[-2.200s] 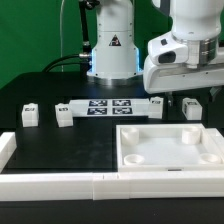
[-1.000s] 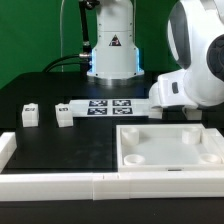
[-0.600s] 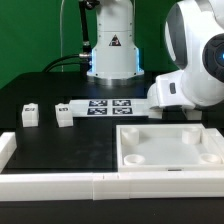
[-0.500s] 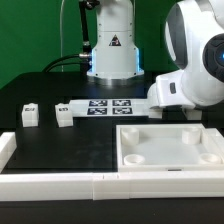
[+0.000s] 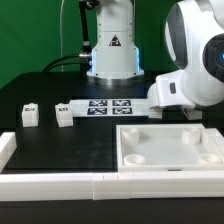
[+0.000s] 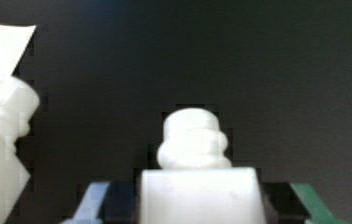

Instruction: Assemble one leg

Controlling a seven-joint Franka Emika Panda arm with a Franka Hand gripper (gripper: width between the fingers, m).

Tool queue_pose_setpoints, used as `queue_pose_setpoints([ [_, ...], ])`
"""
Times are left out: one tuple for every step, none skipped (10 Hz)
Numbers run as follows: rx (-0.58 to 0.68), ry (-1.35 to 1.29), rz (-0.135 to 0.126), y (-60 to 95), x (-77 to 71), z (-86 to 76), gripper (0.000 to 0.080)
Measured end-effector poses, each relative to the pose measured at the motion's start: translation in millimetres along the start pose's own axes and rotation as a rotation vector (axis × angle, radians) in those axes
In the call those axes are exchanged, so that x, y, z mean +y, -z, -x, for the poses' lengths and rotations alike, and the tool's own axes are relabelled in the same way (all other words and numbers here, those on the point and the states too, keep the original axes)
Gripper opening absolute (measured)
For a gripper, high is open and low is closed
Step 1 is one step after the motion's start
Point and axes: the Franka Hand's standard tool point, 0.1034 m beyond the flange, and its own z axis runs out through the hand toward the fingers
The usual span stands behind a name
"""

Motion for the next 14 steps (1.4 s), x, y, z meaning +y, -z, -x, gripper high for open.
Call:
queue_pose_setpoints([
  [0.000, 0.000, 0.000, 0.0, 0.0, 0.0, 0.0291],
  [0.000, 0.000, 0.000, 0.0, 0.0, 0.0, 0.0291],
  [-0.006, 0.001, 0.000, 1.0, 0.3, 1.7, 0.0291],
  [-0.027, 0.002, 0.002, 11.3, 2.3, 11.9, 0.0291],
  [-0.035, 0.002, 0.007, 25.4, 3.5, 25.2, 0.0291],
  [-0.052, 0.001, 0.014, 38.7, 3.4, 38.8, 0.0291],
  [-0.066, 0.003, 0.017, 50.0, 2.1, 45.8, 0.0291],
  [-0.050, 0.007, 0.016, 56.0, 0.5, 44.9, 0.0292],
  [-0.024, 0.006, 0.015, 55.4, 0.4, 42.4, 0.0292],
  [-0.022, 0.006, 0.015, 54.9, 0.4, 41.9, 0.0292],
  [0.020, 0.006, 0.012, 57.9, -0.4, 37.7, 0.0292],
  [0.124, 0.004, 0.008, 62.7, -1.3, 30.2, 0.0292],
  [0.250, 0.002, 0.008, 66.2, -0.7, 28.5, 0.0292],
  [0.337, 0.001, 0.012, 67.1, 1.9, 31.8, 0.0292],
])
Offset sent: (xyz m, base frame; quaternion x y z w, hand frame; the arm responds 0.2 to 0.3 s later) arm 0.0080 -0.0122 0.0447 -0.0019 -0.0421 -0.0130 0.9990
